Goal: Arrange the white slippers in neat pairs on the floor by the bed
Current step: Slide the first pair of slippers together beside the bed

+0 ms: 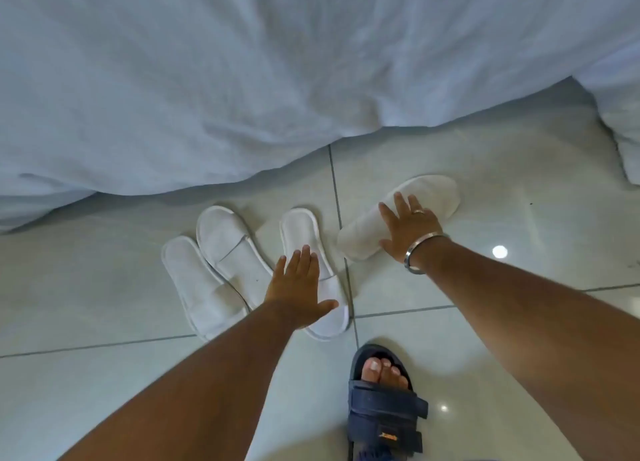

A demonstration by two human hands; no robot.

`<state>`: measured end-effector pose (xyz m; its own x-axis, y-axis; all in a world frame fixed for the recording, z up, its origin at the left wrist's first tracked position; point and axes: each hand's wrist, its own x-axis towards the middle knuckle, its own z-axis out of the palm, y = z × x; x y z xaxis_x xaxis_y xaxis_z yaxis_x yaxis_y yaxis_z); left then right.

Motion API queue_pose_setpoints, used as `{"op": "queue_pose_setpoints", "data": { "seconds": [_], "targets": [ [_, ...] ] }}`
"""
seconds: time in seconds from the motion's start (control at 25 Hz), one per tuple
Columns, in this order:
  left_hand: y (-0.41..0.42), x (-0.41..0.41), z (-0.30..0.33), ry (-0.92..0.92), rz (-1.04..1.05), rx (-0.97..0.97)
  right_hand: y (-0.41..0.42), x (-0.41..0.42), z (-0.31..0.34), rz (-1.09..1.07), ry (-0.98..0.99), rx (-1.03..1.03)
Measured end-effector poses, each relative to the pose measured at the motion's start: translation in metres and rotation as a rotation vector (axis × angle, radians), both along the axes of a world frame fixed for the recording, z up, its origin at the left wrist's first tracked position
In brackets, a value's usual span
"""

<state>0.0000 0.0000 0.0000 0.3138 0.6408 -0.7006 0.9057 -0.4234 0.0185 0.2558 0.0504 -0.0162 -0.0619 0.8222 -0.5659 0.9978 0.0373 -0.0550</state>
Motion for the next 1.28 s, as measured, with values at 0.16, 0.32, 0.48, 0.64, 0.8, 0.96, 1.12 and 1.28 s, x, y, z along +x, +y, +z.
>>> {"op": "queue_pose_setpoints", "data": {
  "seconds": [0.16, 0.32, 0.48, 0.64, 0.8, 0.96, 1.12, 1.28],
  "targets": [
    [-0.014, 0.005, -0.027, -0.029, 0.041, 0.026, -0.002, 0.014, -0.016, 0.100, -0.087, -0.044],
    [-0.013, 0.013, -0.044, -0.163, 0.091, 0.077, -0.015, 0.019, -0.034, 0.104, -0.107, 0.023],
    [0.019, 0.025, -0.049, -0.231, 0.031, 0.106, -0.021, 0.011, -0.041, -0.044, -0.148, 0.070],
    [0.056, 0.040, -0.049, -0.244, -0.025, 0.103, -0.009, 0.013, -0.033, -0.397, -0.164, -0.020],
    [0.076, 0.054, -0.049, -0.316, -0.087, 0.115, 0.000, 0.042, -0.018, -0.555, -0.005, 0.079],
    [0.095, 0.048, -0.050, -0.366, -0.117, 0.208, -0.028, 0.077, -0.021, -0.053, 0.030, 0.249],
    [0.105, 0.044, -0.062, -0.312, -0.192, 0.113, -0.020, 0.072, -0.047, 0.030, 0.024, 0.061],
    [0.099, 0.056, -0.059, -0.285, -0.165, 0.144, -0.020, 0.064, -0.055, 0.006, 0.009, 0.049]
  ]
}}
